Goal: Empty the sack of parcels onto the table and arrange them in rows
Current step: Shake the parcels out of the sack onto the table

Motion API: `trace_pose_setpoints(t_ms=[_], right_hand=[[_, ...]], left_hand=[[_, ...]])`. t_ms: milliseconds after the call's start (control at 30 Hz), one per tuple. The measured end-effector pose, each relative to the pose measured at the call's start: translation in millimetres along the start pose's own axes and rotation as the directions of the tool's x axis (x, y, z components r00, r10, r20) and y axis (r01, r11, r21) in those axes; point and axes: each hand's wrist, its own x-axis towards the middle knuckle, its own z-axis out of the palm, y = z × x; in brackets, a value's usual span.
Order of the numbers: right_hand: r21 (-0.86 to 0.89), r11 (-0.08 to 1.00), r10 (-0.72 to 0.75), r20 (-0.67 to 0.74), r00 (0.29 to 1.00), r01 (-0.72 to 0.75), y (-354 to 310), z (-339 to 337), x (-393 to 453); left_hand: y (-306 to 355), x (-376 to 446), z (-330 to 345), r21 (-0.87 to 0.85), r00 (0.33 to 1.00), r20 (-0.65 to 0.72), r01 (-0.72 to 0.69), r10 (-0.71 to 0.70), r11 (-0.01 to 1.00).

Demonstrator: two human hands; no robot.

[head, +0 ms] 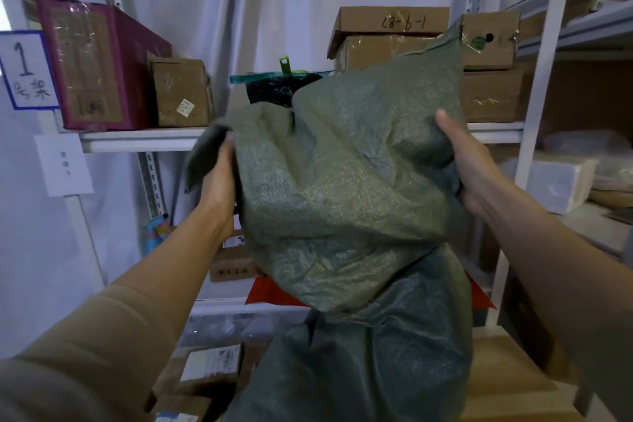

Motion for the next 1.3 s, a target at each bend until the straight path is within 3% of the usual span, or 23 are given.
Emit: trace_pose_setpoints(t_ms=[167,300,467,567,667,800,900,1033,1133,1200,1233,1300], right_hand=[[-0.041,0.999,-0.021,-0.123,0.992,0.016,5,5,1],[-0.163,0.979,-0.155,-0.211,0.965,0.122,1,6,8],[-0.282,0.909,-0.4,-0.395,0.827,0.305,-7,1,18],[-0.308,0.909,-0.386,-0.363,0.848,0.281,0,1,25],[-0.324,0.89,-0.436,-0.398,0.807,0.321,-2,-1,24],[-0.408,0.847,-0.481,-0.318,0.817,0.34,-3,-6,28],[-0.41,0.833,-0.525,-0.376,0.763,0.371,-7,-6,29],[-0.524,0.807,-0.449,-0.242,0.86,0.273,0,4,30],[-0.477,0.82,-0.501,-0.332,0.799,0.316,-15,2,32],[-0.454,0.805,-0.557,-0.355,0.751,0.382,-24,-1,32],[-0.488,0.786,-0.568,-0.327,0.755,0.38,-24,-1,33],[-0.535,0.785,-0.5,-0.253,0.828,0.311,-23,0,38]], left_hand=[[-7,10,-9,0.171,0.987,-0.139,-0.05,0.074,0.984],[-5,12,-9,0.151,0.98,-0.181,-0.054,0.081,0.987],[27,23,-6,0.113,0.913,-0.332,-0.21,0.236,0.971],[27,24,-4,0.151,0.93,-0.302,-0.172,0.211,0.973],[24,23,-7,0.148,0.891,-0.381,-0.206,0.248,0.967],[30,26,-11,0.221,0.933,-0.28,-0.164,0.224,0.961],[34,32,-13,0.181,0.867,-0.404,-0.237,0.292,0.954],[31,28,2,0.25,0.944,-0.227,-0.18,0.238,0.951],[47,32,4,0.192,0.875,-0.359,-0.273,0.326,0.943],[58,36,2,0.242,0.834,-0.402,-0.303,0.379,0.922],[60,37,1,0.309,0.848,-0.37,-0.273,0.379,0.911],[57,41,-4,0.384,0.929,-0.258,-0.153,0.265,0.911]])
